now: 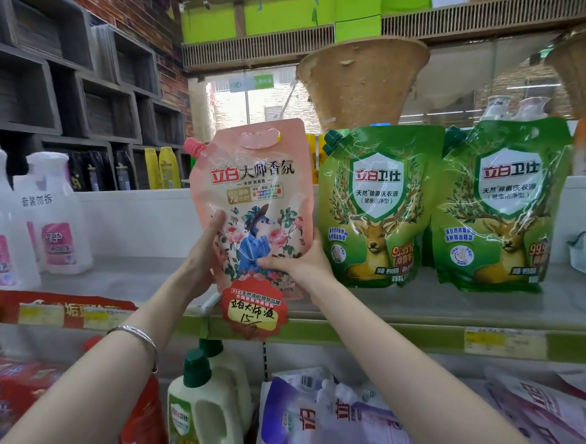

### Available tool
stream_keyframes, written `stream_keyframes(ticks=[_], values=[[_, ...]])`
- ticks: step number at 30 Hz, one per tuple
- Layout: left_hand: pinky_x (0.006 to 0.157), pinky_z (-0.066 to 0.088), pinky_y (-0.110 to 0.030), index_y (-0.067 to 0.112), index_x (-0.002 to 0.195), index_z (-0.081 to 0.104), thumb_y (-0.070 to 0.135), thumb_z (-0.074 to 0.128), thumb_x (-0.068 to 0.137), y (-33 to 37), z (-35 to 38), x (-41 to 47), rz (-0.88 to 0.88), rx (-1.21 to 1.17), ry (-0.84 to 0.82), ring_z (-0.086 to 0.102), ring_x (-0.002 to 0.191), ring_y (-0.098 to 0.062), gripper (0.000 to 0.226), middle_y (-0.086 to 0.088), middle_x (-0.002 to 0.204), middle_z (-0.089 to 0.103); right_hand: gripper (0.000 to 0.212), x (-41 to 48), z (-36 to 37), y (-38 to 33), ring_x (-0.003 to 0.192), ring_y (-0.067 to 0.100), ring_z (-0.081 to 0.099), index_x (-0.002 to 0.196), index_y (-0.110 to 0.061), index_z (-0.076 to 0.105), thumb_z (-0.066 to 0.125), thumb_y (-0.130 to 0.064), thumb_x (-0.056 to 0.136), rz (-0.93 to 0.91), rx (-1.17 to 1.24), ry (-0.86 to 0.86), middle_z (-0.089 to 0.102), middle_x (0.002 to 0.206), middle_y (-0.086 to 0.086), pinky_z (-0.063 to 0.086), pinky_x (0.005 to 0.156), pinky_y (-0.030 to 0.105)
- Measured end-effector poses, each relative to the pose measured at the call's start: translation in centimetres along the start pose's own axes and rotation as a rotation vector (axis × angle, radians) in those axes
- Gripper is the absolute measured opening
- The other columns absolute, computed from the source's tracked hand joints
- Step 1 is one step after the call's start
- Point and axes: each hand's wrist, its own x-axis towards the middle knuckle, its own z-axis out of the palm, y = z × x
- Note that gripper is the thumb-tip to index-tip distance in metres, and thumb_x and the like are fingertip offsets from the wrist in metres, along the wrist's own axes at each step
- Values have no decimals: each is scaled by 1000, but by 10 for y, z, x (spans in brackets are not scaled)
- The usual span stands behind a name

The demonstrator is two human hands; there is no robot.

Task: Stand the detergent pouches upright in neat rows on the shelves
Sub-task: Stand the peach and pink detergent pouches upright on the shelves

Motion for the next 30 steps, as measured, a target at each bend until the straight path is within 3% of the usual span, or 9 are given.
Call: stream_keyframes(ticks=[2,7,10,17,21,25,27,30], values=[[98,44,-56,27,119,54,70,47,69,-1,2,-1,29,-7,-71,64,106,-33,66,-9,115,68,138,0,0,0,133,25,41,147,-26,17,93,-39,33,27,26,-41,44,144,2,34,109,52],[89,52,-48,20,125,52,67,52,71,-2,-2,10,-3,32,-136,68,101,-32,72,-11,112,70,160,10,3,0,136,26,36,148,-24,14,90,-47,9,70,60,-109,39,148,5,30,112,52],[78,58,-40,19,121,56,59,46,86,-3,-1,15,31,-1,-186,71,93,-28,54,-9,106,73,167,17,5,2,135,27,37,148,-24,15,87,-51,0,84,57,-115,38,148,6,32,111,51],[77,58,-37,20,113,61,61,55,74,-5,1,26,34,-60,-205,70,95,-30,56,-9,109,72,145,31,8,5,120,26,54,138,-18,34,93,-40,7,110,142,-80,57,131,5,44,102,50],[83,55,-38,20,111,62,56,49,85,-6,3,33,35,-69,-179,71,92,-28,47,-8,106,73,118,26,7,0,127,31,46,141,-20,27,93,-20,43,115,151,-34,46,139,7,45,98,54],[80,57,-37,22,109,62,59,49,83,-7,3,36,64,-46,-186,71,91,-27,47,-7,104,74,97,29,3,0,117,26,51,127,-23,37,92,-16,48,130,172,-41,51,128,2,52,90,53],[82,56,-39,21,112,61,61,52,78,-8,2,35,69,-31,-185,71,93,-29,54,-7,105,73,113,27,5,-2,122,27,50,135,-18,35,94,-24,39,127,130,-30,50,135,4,46,98,52],[71,58,-34,19,111,61,61,49,80,-9,0,30,79,-13,-152,73,83,-25,53,-5,96,75,147,24,8,0,128,26,46,144,-18,26,92,-38,14,101,93,-36,48,140,7,39,108,48]])
